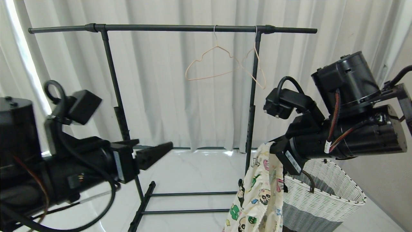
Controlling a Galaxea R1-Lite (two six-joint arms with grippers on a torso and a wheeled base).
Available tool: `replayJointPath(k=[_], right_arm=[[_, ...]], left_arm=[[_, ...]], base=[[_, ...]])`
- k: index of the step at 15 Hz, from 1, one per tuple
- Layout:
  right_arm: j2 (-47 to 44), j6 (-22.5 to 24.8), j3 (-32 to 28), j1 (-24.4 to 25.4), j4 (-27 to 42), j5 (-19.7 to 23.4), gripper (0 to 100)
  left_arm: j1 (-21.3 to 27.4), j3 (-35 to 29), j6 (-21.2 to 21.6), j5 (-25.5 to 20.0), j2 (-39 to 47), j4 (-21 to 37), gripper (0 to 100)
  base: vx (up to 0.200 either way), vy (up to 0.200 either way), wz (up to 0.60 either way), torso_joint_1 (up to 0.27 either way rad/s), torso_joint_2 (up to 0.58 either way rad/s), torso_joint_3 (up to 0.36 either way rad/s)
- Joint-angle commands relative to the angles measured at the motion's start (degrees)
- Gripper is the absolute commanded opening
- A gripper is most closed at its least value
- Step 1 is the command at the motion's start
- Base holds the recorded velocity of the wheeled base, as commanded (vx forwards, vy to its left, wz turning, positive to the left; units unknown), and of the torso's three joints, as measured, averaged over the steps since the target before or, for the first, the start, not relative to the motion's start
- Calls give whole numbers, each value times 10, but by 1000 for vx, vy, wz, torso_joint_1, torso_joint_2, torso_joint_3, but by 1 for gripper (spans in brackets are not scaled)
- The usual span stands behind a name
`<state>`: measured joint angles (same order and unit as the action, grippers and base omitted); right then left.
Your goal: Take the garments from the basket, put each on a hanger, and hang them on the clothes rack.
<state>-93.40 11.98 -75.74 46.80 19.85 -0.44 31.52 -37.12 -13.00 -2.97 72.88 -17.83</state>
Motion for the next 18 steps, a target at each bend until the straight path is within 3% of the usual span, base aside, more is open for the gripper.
replayJointPath(k=[1,9,13,14,16,18], right_arm=[[-27,1,-34,8,-1,0,0],[-29,1,-69,26,0,-2,0],[-25,1,-77,32,1,-20,0],[-24,1,-78,36,1,-21,0],[-15,1,-78,43,5,-23,0],[-6,1,-77,44,9,-23,0]], left_arm=[[117,13,-14,2,74,-12,100],[199,10,-20,3,186,-32,100],[231,-20,-67,8,233,-55,100],[230,-20,-67,13,254,-55,100],[218,-16,-69,68,298,-55,100],[210,-2,-70,82,315,-55,100]], base=[[0,0,0,0,0,0],[0,0,0,0,0,0],[0,0,0,0,0,0],[0,0,0,0,0,0],[0,0,0,0,0,0],[0,0,0,0,0,0]])
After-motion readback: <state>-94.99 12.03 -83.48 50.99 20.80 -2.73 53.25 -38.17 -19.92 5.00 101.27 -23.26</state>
